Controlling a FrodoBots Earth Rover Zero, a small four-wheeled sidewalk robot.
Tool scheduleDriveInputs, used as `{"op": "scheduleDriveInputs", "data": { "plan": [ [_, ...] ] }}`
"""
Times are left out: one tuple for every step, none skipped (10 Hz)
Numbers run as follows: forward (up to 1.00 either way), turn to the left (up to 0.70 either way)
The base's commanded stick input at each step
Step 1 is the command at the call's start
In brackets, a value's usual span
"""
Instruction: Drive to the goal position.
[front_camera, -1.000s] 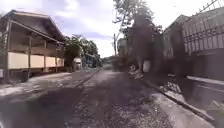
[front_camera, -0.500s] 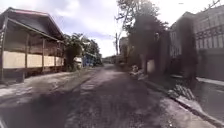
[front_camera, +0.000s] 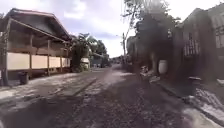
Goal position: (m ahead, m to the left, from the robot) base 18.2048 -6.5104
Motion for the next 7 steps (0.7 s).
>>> {"op": "scheduleDriveInputs", "data": {
  "plan": [
    [0.70,0.00],
    [0.70,0.00],
    [0.70,0.00],
    [0.70,0.00],
    [0.70,0.00],
    [0.70,0.00],
    [0.70,0.00]
  ]
}}
